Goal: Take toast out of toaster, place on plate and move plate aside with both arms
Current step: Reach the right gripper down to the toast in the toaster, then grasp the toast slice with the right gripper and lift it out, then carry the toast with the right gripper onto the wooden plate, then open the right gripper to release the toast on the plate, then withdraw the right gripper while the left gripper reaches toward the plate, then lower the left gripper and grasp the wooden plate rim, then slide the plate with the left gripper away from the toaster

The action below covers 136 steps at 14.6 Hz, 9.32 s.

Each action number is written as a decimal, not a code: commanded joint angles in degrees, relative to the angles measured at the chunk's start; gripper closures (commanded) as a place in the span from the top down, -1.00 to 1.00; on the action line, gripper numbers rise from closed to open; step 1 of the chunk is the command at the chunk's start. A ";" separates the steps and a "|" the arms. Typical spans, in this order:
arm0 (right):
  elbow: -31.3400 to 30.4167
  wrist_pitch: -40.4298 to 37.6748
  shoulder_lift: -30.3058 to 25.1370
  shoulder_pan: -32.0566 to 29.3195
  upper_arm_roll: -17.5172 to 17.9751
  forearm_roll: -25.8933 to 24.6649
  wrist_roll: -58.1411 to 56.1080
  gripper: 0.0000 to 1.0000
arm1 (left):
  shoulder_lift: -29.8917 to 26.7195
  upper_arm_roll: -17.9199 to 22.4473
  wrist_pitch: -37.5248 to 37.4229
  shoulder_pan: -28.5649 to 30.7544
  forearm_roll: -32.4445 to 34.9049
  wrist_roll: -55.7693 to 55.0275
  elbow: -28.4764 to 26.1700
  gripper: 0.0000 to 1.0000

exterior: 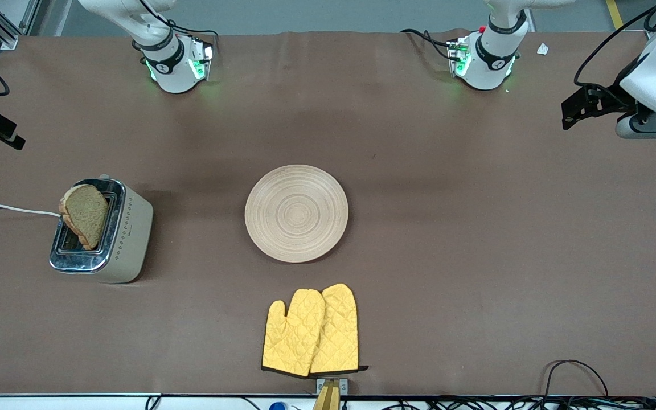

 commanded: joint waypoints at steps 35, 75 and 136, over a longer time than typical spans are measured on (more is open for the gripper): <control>2.71 3.47 20.08 -0.65 0.04 1.90 -6.70 -0.85 | 1.30 0.28 -0.27 0.52 -0.75 0.65 2.52 1.00; 3.79 10.13 36.09 25.55 -18.58 35.33 -4.33 1.00 | 1.48 0.46 -0.27 1.67 -0.13 0.56 2.34 1.00; 4.06 -4.38 0.48 -4.33 4.96 -0.30 -3.19 1.00 | 45.53 -20.11 52.56 0.33 -58.93 28.60 -4.59 -1.00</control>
